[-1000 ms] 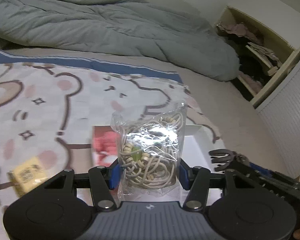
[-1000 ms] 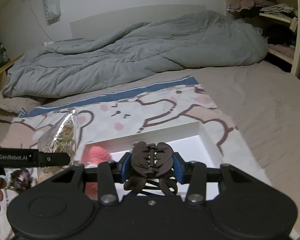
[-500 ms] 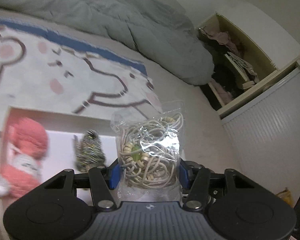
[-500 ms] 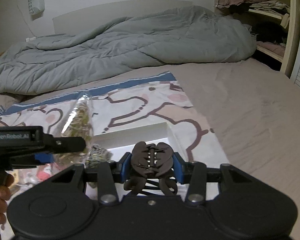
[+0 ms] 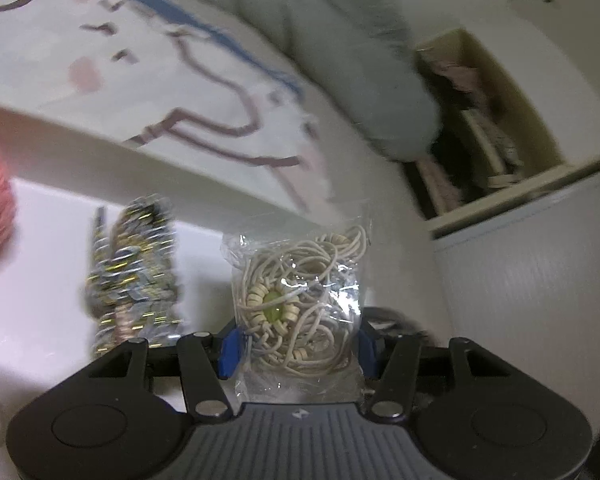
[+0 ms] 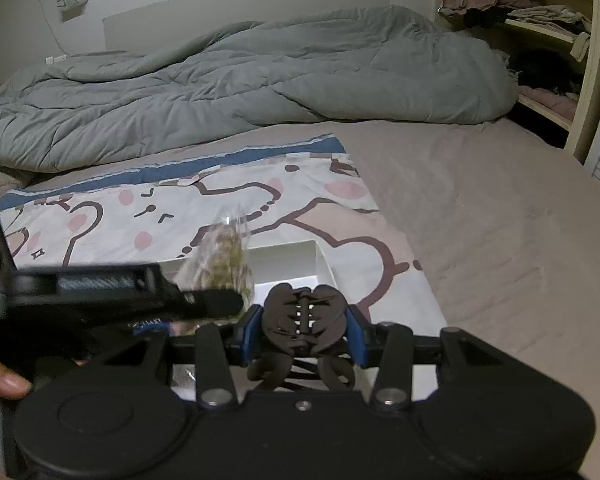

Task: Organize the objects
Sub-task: 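Lower the bag into the box and open the left tool while the right tool releases the clip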

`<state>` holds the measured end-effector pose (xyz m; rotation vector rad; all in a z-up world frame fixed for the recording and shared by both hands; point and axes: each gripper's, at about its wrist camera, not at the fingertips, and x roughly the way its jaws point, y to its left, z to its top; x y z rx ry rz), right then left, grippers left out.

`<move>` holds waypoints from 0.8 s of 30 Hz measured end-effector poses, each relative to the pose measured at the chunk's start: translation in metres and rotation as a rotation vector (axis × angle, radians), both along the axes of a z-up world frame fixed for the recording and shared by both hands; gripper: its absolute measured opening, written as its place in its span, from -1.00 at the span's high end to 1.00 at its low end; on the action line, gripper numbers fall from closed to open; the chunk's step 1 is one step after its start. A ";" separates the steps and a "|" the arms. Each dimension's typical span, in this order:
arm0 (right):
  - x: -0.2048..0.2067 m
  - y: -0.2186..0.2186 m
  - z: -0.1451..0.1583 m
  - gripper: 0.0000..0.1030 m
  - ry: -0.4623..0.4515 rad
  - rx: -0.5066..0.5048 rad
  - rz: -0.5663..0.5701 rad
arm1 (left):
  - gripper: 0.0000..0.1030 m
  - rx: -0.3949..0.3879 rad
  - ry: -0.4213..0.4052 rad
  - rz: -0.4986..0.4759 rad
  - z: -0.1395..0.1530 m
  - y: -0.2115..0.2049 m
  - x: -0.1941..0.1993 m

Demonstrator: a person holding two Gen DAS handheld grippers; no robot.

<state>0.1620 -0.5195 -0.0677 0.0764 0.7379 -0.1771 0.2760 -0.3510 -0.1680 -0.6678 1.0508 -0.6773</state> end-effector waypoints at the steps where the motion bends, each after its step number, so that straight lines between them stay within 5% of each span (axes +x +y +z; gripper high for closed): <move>1: 0.001 0.000 -0.001 0.13 0.002 -0.007 0.002 | -0.05 0.037 -0.004 0.012 -0.001 -0.001 0.000; 11: 0.022 0.005 -0.008 0.13 0.003 -0.046 0.041 | -0.06 0.360 -0.073 0.091 0.019 0.009 0.000; 16: 0.038 0.009 -0.013 0.13 0.018 -0.040 0.065 | -0.53 0.358 -0.066 0.050 0.021 0.008 0.000; 24: 0.046 0.000 -0.019 -0.03 0.026 0.044 0.025 | -0.54 0.367 -0.077 0.043 0.029 0.016 0.000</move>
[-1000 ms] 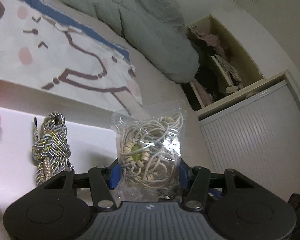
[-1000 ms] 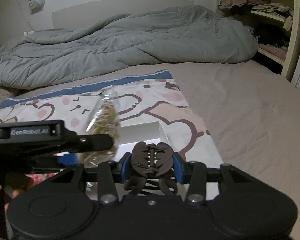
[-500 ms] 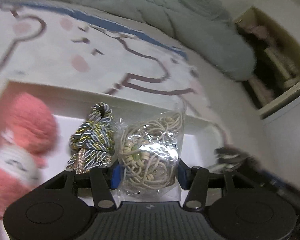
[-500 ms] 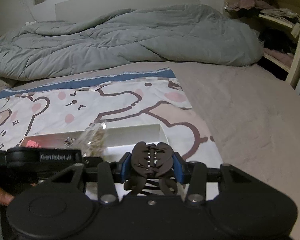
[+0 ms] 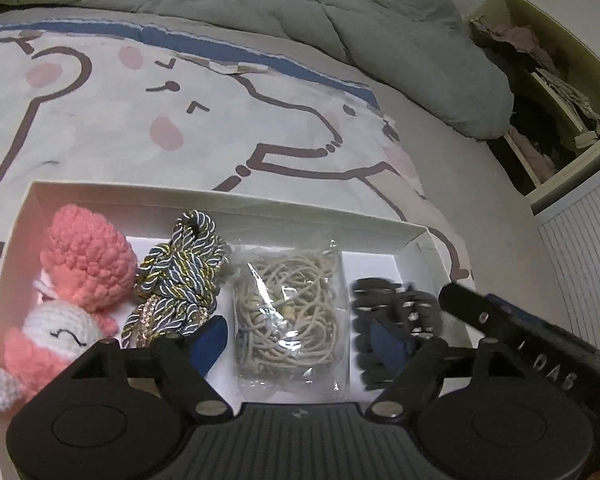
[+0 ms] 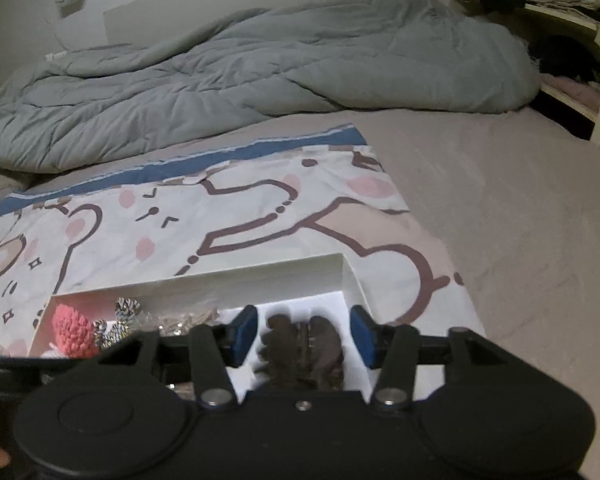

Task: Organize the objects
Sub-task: 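Lower the bag into the box and open the left tool while the right tool releases the clip, then withdraw both open tools up and away from the white box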

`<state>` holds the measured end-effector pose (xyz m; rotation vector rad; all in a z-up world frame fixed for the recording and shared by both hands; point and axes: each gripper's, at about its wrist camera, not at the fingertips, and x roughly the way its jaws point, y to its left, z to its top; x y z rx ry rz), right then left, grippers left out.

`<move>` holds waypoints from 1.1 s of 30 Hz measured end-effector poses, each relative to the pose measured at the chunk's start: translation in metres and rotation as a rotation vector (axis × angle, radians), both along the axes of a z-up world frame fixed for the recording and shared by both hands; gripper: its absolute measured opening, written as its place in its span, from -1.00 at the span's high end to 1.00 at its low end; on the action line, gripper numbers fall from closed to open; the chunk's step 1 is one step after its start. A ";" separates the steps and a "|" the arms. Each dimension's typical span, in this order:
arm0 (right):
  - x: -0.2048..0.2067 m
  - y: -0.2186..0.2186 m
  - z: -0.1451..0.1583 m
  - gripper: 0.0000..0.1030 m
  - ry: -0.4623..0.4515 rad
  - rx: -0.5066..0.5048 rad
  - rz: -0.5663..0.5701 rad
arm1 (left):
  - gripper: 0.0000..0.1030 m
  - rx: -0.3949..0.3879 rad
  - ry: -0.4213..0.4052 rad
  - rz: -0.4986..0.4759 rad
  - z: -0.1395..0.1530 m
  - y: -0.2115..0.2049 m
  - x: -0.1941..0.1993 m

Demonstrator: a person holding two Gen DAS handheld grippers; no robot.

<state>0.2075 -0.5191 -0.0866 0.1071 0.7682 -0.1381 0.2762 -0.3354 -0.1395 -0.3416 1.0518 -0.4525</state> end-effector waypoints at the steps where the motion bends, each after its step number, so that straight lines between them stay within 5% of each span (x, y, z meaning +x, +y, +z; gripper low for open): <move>1: -0.002 0.001 -0.001 -0.03 0.005 -0.009 0.003 | -0.54 0.001 -0.006 -0.001 0.003 0.000 -0.002; 11: -0.027 0.003 0.003 -0.03 0.021 0.026 -0.030 | -0.54 0.003 -0.044 -0.025 0.032 0.015 -0.019; 28: -0.081 0.029 0.057 -0.09 -0.051 0.033 -0.051 | -0.54 0.134 -0.196 -0.087 0.095 0.057 -0.063; 33: -0.097 0.039 0.067 -0.22 -0.061 0.032 -0.078 | -0.68 0.178 -0.241 -0.094 0.108 0.071 -0.076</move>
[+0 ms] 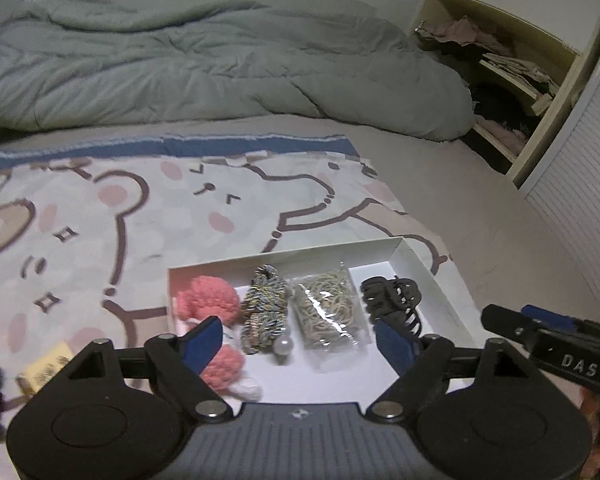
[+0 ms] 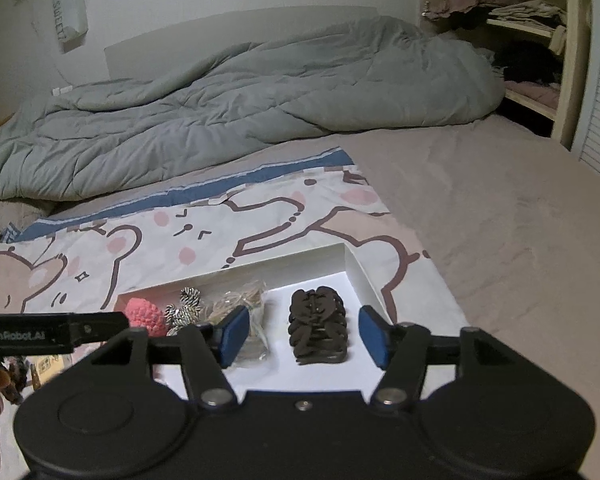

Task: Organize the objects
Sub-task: 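Withdraw both open tools up and away from the white box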

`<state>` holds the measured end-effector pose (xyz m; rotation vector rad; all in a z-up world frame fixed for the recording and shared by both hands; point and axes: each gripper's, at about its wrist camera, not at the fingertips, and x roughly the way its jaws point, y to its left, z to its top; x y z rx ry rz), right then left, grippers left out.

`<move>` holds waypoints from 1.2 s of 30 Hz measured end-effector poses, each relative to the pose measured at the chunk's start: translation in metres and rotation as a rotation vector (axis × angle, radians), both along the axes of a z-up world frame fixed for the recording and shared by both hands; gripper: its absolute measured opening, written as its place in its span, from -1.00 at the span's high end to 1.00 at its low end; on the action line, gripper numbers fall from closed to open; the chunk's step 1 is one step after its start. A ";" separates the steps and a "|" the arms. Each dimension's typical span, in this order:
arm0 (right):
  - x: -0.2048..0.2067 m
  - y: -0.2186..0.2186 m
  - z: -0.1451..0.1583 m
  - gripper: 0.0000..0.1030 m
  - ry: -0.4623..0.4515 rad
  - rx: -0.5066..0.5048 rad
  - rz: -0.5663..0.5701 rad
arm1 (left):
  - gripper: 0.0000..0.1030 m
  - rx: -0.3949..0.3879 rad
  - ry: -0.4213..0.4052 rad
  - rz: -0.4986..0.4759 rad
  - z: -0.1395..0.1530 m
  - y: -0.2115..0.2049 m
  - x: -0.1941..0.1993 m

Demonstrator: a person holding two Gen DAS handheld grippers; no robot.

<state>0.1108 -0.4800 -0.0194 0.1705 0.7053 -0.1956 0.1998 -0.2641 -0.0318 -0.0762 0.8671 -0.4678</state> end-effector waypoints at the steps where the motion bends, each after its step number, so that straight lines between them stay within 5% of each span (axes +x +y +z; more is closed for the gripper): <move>1: -0.003 0.002 0.001 -0.24 0.000 0.000 -0.002 | -0.72 0.015 -0.008 0.002 0.002 0.003 -0.003; 13: -0.039 0.028 0.014 -0.59 -0.007 -0.048 0.000 | -1.00 0.073 -0.084 -0.009 0.018 0.033 -0.028; 22: -0.058 0.040 0.019 -1.00 -0.020 -0.066 -0.017 | -1.00 0.090 -0.116 -0.006 0.023 0.054 -0.043; 36: -0.062 0.056 0.016 -1.00 -0.045 -0.049 -0.063 | -1.00 0.104 -0.133 0.026 0.025 0.093 -0.047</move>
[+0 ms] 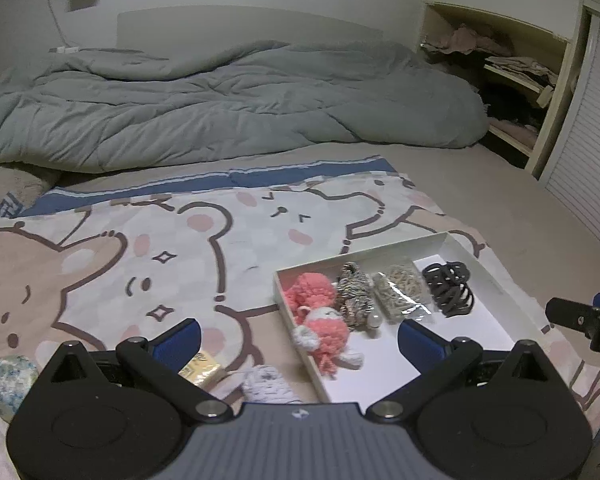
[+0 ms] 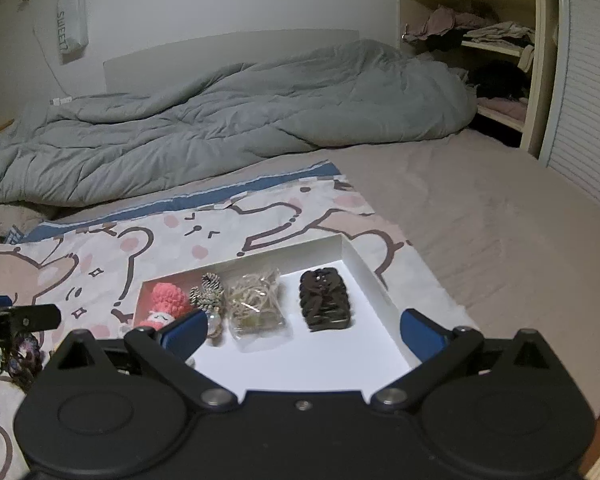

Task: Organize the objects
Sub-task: 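Withdraw both open tools up and away from the white box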

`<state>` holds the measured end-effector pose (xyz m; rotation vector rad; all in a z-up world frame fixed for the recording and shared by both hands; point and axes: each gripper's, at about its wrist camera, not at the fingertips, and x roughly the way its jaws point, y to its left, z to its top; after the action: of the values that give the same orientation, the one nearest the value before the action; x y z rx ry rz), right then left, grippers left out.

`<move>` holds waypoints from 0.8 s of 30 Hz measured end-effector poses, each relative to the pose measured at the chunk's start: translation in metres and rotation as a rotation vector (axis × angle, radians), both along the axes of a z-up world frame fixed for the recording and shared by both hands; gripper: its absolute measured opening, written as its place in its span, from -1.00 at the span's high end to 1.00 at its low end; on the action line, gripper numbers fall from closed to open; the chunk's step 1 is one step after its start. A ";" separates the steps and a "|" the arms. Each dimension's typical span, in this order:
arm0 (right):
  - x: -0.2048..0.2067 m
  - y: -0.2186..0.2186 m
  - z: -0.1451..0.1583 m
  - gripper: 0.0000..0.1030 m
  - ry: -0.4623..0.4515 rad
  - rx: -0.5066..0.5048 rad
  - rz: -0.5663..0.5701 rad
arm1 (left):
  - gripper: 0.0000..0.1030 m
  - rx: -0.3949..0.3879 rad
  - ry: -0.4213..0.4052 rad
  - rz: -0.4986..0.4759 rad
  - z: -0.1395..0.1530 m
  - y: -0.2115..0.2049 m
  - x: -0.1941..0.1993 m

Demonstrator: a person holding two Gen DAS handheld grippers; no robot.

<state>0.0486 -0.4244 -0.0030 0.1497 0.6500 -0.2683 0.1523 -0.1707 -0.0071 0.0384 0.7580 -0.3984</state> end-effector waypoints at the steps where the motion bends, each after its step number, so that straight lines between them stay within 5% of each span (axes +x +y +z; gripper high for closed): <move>1: 0.002 0.002 -0.001 -1.00 0.003 0.002 0.004 | -1.00 -0.003 0.002 0.006 0.000 0.005 0.001; 24: 0.061 0.114 -0.011 -1.00 0.026 0.001 0.203 | -1.00 0.028 -0.052 0.221 0.006 0.159 0.015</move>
<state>0.1095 -0.3101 -0.0139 0.0801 0.6855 -0.0747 0.1670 -0.0120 -0.0013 -0.0084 0.7080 -0.1757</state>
